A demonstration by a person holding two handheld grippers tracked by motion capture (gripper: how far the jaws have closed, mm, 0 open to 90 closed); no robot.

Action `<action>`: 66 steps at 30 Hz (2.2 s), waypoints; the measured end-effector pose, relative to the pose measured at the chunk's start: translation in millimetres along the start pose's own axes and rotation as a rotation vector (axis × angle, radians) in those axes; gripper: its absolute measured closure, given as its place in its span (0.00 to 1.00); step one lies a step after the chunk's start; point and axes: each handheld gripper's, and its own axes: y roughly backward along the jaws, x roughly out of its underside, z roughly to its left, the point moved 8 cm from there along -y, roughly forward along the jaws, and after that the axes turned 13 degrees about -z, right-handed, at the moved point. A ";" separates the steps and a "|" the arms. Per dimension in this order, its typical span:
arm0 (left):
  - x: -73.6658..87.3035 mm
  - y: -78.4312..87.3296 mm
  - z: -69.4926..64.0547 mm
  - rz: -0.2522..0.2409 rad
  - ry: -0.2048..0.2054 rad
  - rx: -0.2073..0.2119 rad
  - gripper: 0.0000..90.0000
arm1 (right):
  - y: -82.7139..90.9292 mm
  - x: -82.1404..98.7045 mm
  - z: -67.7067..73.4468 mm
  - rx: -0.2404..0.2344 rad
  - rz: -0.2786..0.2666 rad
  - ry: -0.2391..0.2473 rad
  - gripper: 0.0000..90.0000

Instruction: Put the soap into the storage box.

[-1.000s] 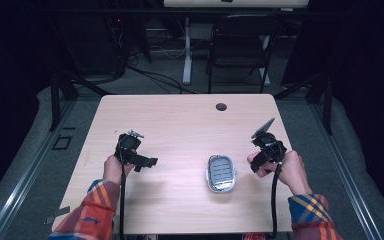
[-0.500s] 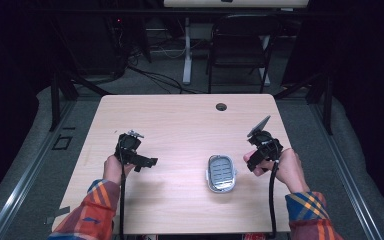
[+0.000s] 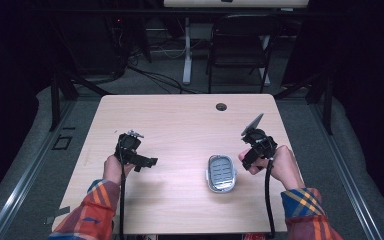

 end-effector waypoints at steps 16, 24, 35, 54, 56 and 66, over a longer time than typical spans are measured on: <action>-0.1 0.0 -0.2 0.000 -0.002 -0.001 0.00 | -3.2 -13.3 16.3 -0.002 0.000 0.040 0.41; -0.1 0.1 -0.2 0.000 -0.002 -0.001 0.00 | -5.8 -16.8 23.0 -0.008 0.032 0.069 0.41; -0.3 -0.1 -0.3 0.000 -0.007 0.001 0.00 | -14.7 -22.8 34.6 -0.012 0.058 0.091 0.41; -0.4 0.1 -0.3 -0.001 -0.008 0.001 0.00 | -32.7 -30.4 51.5 -0.003 0.109 0.109 0.41; -0.4 0.1 -0.2 -0.001 -0.008 0.001 0.00 | -34.9 -31.5 54.3 0.001 0.115 0.113 0.41; -0.5 -0.1 -0.8 0.000 -0.009 0.005 0.00 | -40.1 -34.4 61.9 0.013 0.123 0.104 0.41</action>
